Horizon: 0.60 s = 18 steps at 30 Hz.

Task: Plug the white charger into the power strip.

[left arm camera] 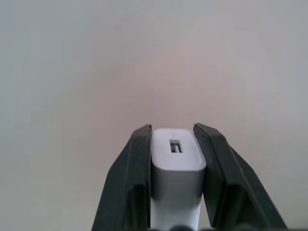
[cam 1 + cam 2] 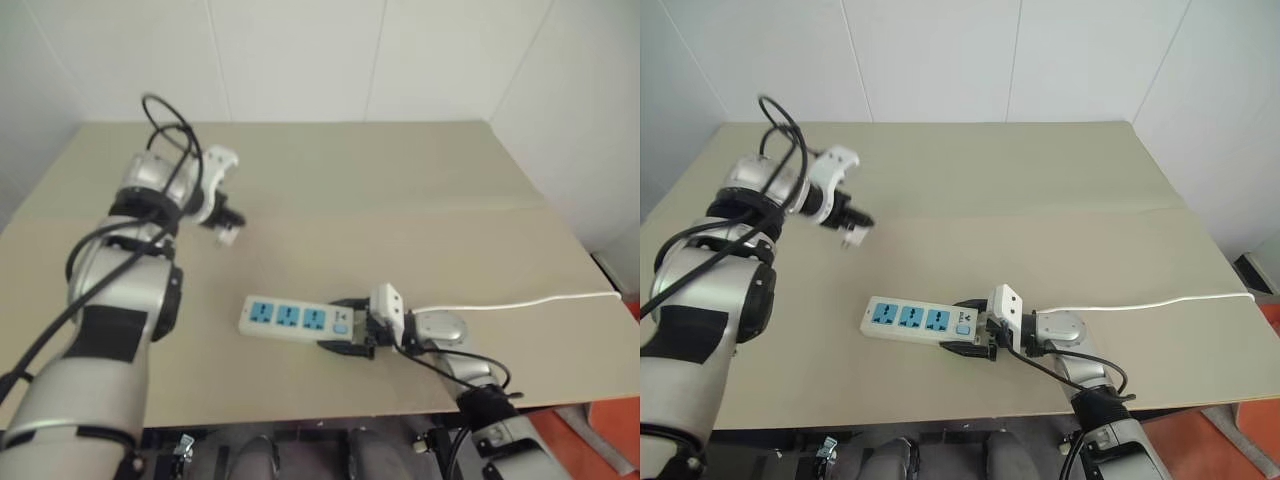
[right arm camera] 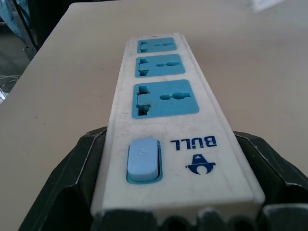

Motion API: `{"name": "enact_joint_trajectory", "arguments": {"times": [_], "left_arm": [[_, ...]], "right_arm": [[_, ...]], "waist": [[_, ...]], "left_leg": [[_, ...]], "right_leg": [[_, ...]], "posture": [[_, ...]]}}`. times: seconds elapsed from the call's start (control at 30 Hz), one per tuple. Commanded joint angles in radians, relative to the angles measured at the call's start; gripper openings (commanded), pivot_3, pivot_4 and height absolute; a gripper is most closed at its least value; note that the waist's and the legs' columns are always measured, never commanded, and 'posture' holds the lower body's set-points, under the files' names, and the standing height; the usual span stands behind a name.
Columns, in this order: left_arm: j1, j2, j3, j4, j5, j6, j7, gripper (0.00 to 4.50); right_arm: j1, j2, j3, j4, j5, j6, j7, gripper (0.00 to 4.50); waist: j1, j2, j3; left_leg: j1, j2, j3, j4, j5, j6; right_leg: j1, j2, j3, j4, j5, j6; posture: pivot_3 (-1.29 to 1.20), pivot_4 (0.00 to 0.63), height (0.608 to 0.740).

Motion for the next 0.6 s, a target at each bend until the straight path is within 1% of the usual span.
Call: {"name": "enact_joint_trajectory", "arguments": {"times": [0.03,0.07,0.13,0.2,0.23,0.43,0.53,0.6], "left_arm": [[0.130,-0.045,0.193,-0.337,-0.127,-0.207,0.217,1.02],[0.179,-0.064,0.229,-0.442,-0.164,-0.219,0.228,1.02],[0.259,-0.085,0.282,-0.614,-0.275,-0.180,0.161,1.02],[0.340,-0.086,0.292,-0.761,-0.379,-0.155,0.058,1.02],[0.373,-0.087,0.291,-0.818,-0.411,-0.149,0.038,1.02],[0.568,-0.091,0.263,-1.102,-0.580,-0.117,-0.061,1.02],[0.661,-0.099,0.247,-1.210,-0.637,-0.149,-0.098,1.02],[0.738,-0.087,0.216,-1.277,-0.652,-0.194,-0.156,1.02]], "right_arm": [[-0.007,0.006,0.027,0.022,0.001,0.006,0.026,3.47],[-0.012,0.007,0.028,0.029,0.000,0.003,0.031,3.47],[-0.022,0.004,0.032,0.042,-0.001,-0.001,0.047,3.47],[-0.029,0.003,0.034,0.055,-0.002,-0.006,0.061,3.47],[-0.032,0.002,0.035,0.062,-0.003,-0.010,0.067,3.47],[-0.058,0.004,0.048,0.126,-0.018,-0.033,0.104,3.47],[-0.067,0.001,0.051,0.150,-0.019,-0.035,0.121,3.47],[-0.073,-0.004,0.054,0.173,-0.025,-0.039,0.133,3.47]], "waist": [[-0.001,0.000,-0.002],[-0.002,0.000,-0.002],[-0.006,0.000,-0.002],[-0.008,0.000,-0.002],[-0.008,0.000,-0.002],[-0.006,0.000,-0.003],[-0.006,0.001,-0.003],[-0.005,0.001,-0.003]], "left_leg": [[0.000,0.001,0.001,0.000,0.000,0.000],[0.001,0.002,0.001,0.000,0.000,-0.001],[0.002,0.000,0.002,0.000,0.000,-0.001],[0.001,0.000,0.003,0.000,0.000,-0.001],[0.001,-0.001,0.003,0.000,0.000,-0.001],[0.004,-0.002,0.003,0.002,0.000,-0.001],[0.007,-0.002,0.003,0.002,0.000,-0.001],[0.009,-0.002,0.003,0.002,0.000,-0.001]], "right_leg": [[0.000,-0.001,0.000,0.001,0.000,0.000],[0.000,-0.002,0.001,0.002,0.000,0.000],[0.000,-0.004,0.001,0.003,0.000,0.000],[0.000,-0.004,0.001,0.004,0.000,0.000],[0.000,-0.004,0.001,0.004,0.001,0.000],[0.002,-0.004,0.001,0.001,0.000,0.000],[0.004,-0.004,0.001,0.001,0.000,0.000],[0.007,-0.003,0.001,0.001,0.000,0.000]], "posture": [[0.00,0.150,0.740],[0.00,0.150,0.740],[0.00,0.150,0.740],[0.00,0.150,0.740],[0.00,0.150,0.740],[0.00,0.150,0.740],[0.00,0.150,0.740],[0.00,0.150,0.740]]}}
